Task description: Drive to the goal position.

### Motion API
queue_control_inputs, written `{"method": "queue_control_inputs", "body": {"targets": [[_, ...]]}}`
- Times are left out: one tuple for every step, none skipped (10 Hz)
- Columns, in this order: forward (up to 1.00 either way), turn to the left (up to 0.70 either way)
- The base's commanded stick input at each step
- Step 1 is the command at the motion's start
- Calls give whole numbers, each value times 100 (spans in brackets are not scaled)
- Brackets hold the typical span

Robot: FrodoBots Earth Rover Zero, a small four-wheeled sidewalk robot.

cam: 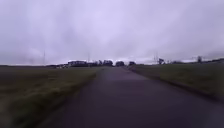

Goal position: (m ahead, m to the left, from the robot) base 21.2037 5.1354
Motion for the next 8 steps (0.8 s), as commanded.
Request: {"method": "queue_control_inputs", "body": {"targets": [[100, 0], [100, 0], [100, 0], [100, 0], [100, 0], [100, 0], [100, -3], [100, -6]]}}
